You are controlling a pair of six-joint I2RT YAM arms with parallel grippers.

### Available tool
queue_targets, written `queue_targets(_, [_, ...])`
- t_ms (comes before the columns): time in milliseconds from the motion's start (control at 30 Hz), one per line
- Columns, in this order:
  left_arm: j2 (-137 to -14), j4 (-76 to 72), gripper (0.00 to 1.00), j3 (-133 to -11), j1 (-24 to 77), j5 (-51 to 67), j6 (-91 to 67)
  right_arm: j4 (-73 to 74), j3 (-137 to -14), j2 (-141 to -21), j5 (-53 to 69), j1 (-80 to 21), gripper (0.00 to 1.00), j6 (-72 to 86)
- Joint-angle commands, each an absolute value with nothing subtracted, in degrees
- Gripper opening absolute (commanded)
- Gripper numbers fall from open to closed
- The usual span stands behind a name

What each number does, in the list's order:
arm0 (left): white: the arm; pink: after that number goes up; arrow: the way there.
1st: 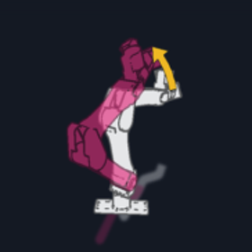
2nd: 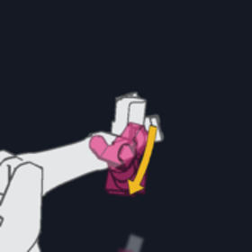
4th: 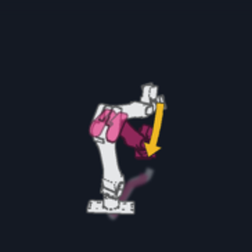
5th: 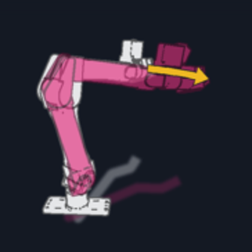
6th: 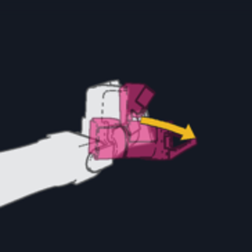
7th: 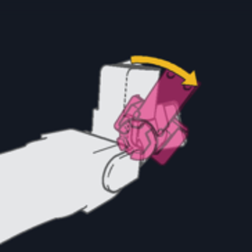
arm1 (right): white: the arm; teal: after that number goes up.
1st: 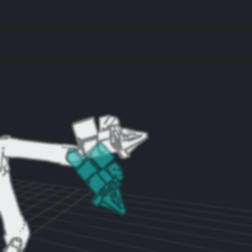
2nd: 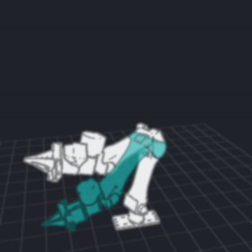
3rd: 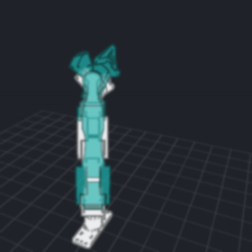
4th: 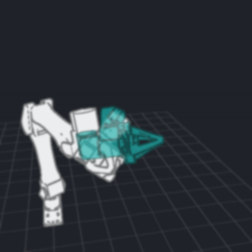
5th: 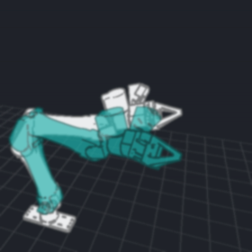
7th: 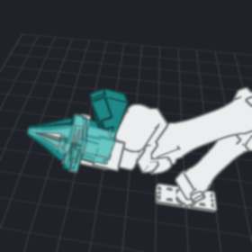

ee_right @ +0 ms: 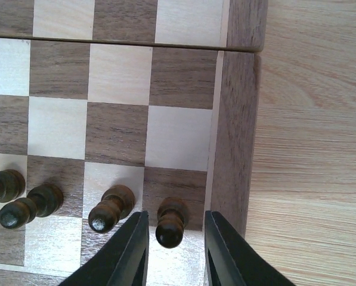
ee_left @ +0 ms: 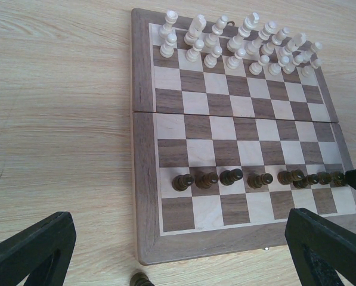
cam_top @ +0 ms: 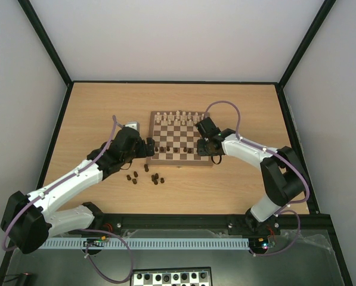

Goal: Set up the chess pieces on the board
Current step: Place the chess piece on the chessboard.

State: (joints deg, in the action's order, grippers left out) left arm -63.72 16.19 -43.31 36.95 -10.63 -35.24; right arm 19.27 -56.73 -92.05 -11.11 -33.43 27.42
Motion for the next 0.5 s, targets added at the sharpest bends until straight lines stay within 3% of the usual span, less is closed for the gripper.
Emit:
queue_targets(0, [-63.4,16.92,1.0,-43.95,36.65,-11.59,-35.85,22.1,-58.44,-91.34,-11.8,-33.84,0.29,27.42])
queue_targets(167, [-63.11,17.14,1.0,-44.04,36.65,-11.82,-35.68,23.28,-59.31,-89.31,-12.95,-33.84,0.39,27.58])
queue_targets(367, [-63.51,17.06,1.0,-44.23,36.49,-12.17,-35.29,23.12,-60.07,-85.13,-11.36,-34.7,0.67,27.33])
queue_targets(467, [-63.25,17.14,1.0,-44.22,35.44,-12.22,-35.1,22.68,-61.05,-84.43,-9.8,-35.72,0.7,26.63])
